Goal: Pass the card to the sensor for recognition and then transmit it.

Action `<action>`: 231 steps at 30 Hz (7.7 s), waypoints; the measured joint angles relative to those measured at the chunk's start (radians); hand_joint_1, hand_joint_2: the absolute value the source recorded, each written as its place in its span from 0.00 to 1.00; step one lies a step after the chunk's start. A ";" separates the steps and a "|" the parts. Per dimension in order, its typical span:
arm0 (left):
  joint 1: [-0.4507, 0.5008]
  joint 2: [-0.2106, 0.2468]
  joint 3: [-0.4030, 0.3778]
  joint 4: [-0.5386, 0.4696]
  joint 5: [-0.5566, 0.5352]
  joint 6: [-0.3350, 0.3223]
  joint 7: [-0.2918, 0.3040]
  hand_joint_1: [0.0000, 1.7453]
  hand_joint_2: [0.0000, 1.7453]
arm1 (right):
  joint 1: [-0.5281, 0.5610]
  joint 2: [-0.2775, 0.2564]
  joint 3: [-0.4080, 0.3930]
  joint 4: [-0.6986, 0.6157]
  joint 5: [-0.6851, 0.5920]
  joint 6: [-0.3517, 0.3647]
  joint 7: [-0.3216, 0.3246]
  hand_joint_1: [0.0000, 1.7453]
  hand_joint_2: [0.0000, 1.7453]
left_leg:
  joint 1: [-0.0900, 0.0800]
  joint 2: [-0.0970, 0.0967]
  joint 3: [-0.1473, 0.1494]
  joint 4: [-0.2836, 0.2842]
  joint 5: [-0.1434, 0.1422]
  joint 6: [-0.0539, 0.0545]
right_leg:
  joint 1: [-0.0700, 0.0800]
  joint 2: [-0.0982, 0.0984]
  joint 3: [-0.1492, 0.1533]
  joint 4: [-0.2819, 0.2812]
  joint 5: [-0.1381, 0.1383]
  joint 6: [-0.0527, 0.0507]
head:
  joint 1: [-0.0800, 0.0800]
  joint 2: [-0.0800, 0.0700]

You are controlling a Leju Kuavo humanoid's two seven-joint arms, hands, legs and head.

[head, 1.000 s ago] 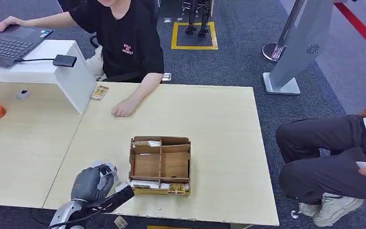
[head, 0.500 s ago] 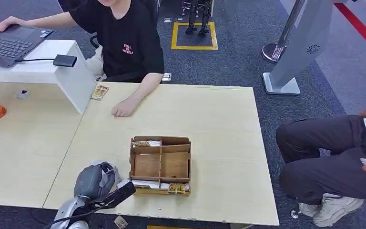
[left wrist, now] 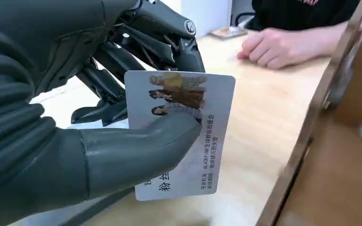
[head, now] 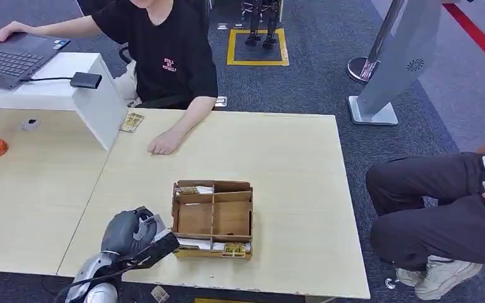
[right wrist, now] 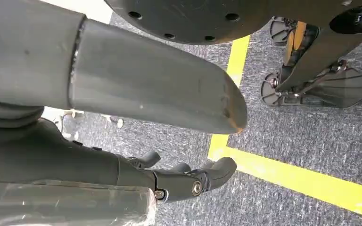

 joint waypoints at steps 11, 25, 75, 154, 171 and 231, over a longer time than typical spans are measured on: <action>-0.133 -0.001 -0.013 0.010 0.040 -0.015 0.011 1.00 1.00 | -0.001 -0.003 0.014 0.000 0.017 0.002 0.000 0.00 0.00 | 0.000 0.000 0.000 0.000 0.000 0.000 | 0.000 0.000 0.000 0.000 0.000 0.000 | 0.000 0.000; -0.187 -0.015 -0.026 0.097 0.007 0.045 0.025 1.00 1.00 | -0.001 -0.003 0.019 0.000 0.026 0.002 0.004 0.00 0.00 | 0.000 0.000 0.000 0.000 0.000 0.000 | 0.000 0.001 0.000 0.000 0.000 0.000 | 0.000 0.000; -0.506 -0.221 -0.028 0.489 0.048 0.429 -0.083 1.00 1.00 | -0.014 -0.004 0.089 0.000 0.087 0.000 0.011 0.00 0.00 | 0.000 0.000 -0.001 0.000 0.001 0.001 | 0.000 0.001 0.000 0.000 0.002 0.000 | 0.000 0.000; 0.170 0.078 -0.233 -0.431 0.158 0.255 -0.394 0.42 1.00 | 0.001 -0.003 -0.013 0.000 -0.056 -0.028 -0.008 0.00 0.00 | 0.000 0.000 -0.001 0.000 0.000 0.000 | 0.000 0.001 -0.001 0.000 0.000 0.000 | 0.000 0.000; 0.026 0.242 -0.380 -0.398 -0.145 0.113 -0.262 0.38 1.00 | -0.001 -0.004 -0.014 0.000 -0.034 -0.003 -0.003 0.00 0.00 | 0.000 0.000 -0.001 0.000 0.000 0.000 | 0.000 0.001 -0.001 0.000 0.001 0.000 | 0.000 0.000; -0.224 0.303 -0.580 -0.231 -0.198 -0.082 -0.144 0.35 1.00 | -0.003 -0.011 -0.011 0.000 -0.005 0.014 0.005 0.00 0.00 | 0.000 0.000 -0.001 0.000 0.001 0.001 | 0.000 0.001 -0.001 0.000 0.001 0.000 | 0.000 0.000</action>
